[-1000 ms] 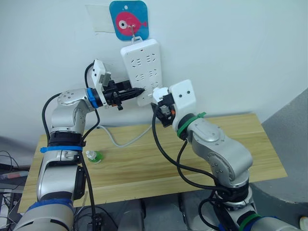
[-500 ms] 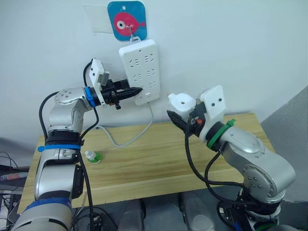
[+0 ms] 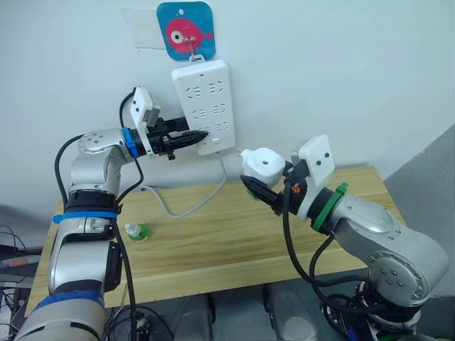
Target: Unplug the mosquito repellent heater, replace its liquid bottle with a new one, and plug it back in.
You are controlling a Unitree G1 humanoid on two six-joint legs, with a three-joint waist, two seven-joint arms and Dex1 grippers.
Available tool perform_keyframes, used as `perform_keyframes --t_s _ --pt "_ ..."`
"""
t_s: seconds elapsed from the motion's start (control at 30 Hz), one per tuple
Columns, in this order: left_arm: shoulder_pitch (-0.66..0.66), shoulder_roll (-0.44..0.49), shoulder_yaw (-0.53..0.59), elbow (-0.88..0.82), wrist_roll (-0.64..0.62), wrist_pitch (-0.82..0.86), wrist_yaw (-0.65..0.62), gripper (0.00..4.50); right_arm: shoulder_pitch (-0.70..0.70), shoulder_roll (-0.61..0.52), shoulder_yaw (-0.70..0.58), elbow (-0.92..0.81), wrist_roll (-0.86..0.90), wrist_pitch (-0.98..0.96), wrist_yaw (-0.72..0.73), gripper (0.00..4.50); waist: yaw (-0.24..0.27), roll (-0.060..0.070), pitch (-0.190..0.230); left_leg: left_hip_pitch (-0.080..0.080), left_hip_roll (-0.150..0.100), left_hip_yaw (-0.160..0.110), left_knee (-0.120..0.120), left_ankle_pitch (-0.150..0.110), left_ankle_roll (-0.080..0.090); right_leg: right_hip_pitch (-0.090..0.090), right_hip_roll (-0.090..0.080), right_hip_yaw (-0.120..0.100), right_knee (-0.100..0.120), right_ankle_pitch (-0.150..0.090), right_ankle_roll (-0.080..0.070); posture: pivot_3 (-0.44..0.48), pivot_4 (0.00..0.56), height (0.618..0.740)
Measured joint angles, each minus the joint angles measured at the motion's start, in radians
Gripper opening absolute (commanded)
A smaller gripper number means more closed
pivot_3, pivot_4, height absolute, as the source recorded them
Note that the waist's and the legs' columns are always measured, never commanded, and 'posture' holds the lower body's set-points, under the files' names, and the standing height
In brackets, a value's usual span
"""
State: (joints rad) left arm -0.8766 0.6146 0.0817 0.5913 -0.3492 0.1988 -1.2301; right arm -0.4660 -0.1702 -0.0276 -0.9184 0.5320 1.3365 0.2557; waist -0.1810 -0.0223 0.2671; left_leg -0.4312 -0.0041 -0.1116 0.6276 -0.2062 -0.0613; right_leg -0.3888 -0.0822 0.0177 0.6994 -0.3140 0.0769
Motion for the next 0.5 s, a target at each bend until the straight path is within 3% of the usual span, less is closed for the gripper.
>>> perform_keyframes --t_s 0.13,0.5 --pt "0.025 0.013 0.0 -0.02 -0.003 -0.006 -0.009 4.43 0.0 -0.03 -0.015 0.004 0.005 -0.017 0.003 3.05 0.0 0.0 0.0 0.0 0.0 0.0 0.0 0.0 0.0 0.0 0.0 0.0 -0.001 0.0 0.0 -0.258 0.254 0.73" --pt "0.237 0.133 0.101 -0.292 -0.074 0.145 0.055 4.47 0.007 -0.076 -0.023 0.044 0.023 -0.095 0.021 3.05 -0.01 0.0 0.0 -0.001 0.001 0.0 -0.001 0.0 0.0 0.0 0.0 0.0 -0.002 0.0 0.0 -0.229 0.221 0.73"
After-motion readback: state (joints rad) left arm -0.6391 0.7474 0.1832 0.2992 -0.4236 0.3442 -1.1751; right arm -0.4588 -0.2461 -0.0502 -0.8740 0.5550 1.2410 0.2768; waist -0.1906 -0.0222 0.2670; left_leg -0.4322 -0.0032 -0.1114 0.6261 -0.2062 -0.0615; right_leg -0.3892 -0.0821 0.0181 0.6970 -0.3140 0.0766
